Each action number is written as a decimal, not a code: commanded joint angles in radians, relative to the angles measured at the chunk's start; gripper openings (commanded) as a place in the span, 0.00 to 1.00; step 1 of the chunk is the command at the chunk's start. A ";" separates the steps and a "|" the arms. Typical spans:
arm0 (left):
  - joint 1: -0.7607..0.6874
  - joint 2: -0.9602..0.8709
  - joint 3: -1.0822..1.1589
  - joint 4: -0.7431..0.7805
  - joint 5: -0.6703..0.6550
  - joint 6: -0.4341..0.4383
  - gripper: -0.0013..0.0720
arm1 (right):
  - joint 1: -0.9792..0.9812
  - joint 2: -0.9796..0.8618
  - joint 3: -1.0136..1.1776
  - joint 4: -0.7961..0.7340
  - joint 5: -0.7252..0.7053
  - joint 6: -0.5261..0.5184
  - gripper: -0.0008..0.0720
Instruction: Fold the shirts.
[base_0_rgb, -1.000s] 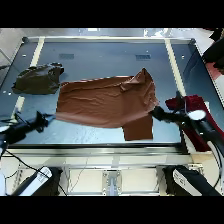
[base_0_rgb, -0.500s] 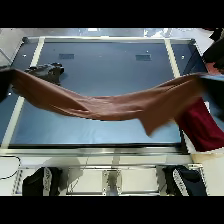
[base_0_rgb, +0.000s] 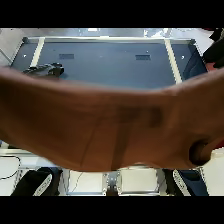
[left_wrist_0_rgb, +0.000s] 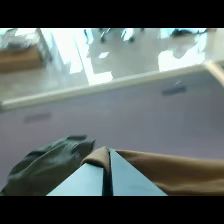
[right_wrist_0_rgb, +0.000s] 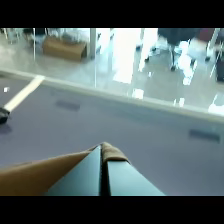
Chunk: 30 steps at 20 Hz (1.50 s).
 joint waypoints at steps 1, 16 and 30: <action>-0.087 -0.177 0.006 0.274 -0.057 -0.032 0.03 | 0.001 -0.193 -0.002 0.006 0.061 0.006 0.02; 0.121 -1.030 -0.187 0.252 0.450 -0.109 0.03 | 0.001 -1.160 -0.048 0.212 -0.381 -0.098 0.02; 0.131 -1.024 -0.360 0.212 0.349 -0.214 0.03 | 0.071 -1.155 -0.259 -0.052 -0.163 -0.106 0.02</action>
